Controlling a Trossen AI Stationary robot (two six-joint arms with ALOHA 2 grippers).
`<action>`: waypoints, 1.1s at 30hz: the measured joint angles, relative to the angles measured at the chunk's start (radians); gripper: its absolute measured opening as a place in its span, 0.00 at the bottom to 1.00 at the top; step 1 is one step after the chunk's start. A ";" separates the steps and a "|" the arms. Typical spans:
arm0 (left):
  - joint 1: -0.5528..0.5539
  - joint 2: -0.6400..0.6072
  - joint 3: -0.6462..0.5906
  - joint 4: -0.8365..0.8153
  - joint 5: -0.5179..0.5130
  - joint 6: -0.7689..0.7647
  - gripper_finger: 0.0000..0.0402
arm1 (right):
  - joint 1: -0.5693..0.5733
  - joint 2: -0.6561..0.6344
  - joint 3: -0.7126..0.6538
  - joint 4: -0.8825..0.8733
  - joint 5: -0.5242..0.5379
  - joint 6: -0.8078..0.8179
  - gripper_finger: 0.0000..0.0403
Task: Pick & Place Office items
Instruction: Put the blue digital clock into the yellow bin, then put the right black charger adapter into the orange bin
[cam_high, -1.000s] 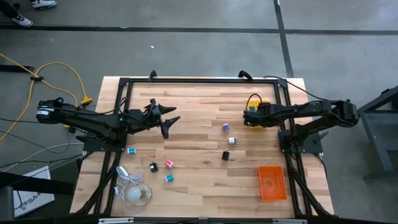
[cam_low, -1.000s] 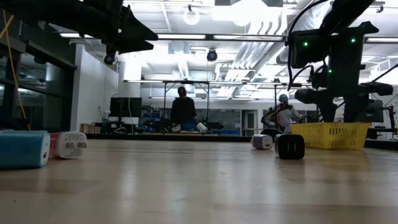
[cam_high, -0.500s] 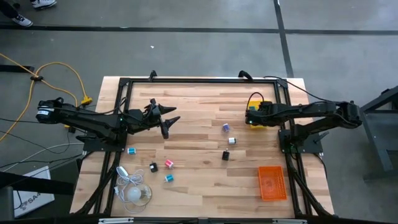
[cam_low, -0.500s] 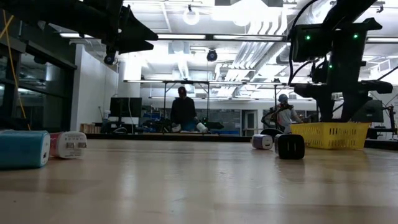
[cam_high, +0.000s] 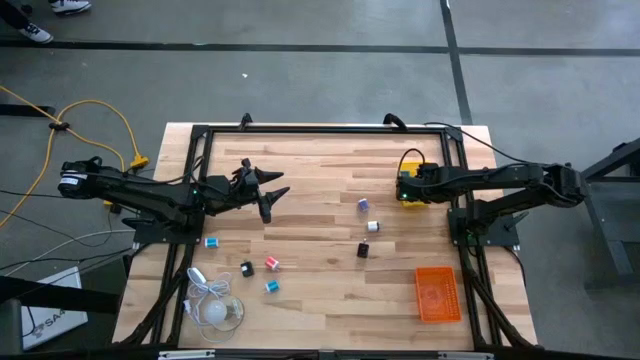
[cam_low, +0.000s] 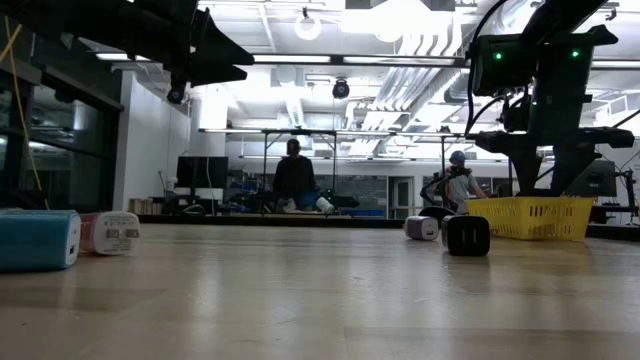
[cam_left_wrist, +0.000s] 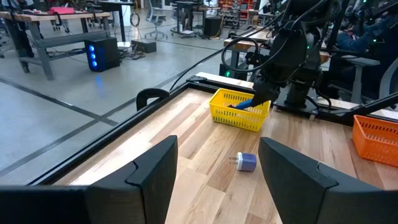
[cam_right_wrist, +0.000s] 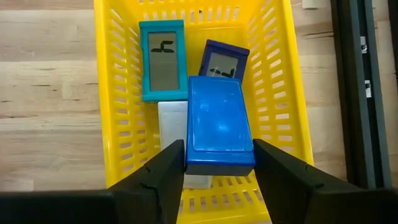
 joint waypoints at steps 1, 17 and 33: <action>0.000 0.000 0.000 0.000 0.000 0.000 0.54 | 0.000 0.000 0.000 0.000 0.000 -0.004 0.43; 0.000 0.000 0.000 0.000 0.000 0.000 0.54 | 0.000 0.000 0.000 0.000 -0.005 -0.034 0.43; 0.000 0.000 0.000 0.000 0.000 0.000 0.54 | 0.000 0.000 0.000 0.000 -0.012 -0.033 0.51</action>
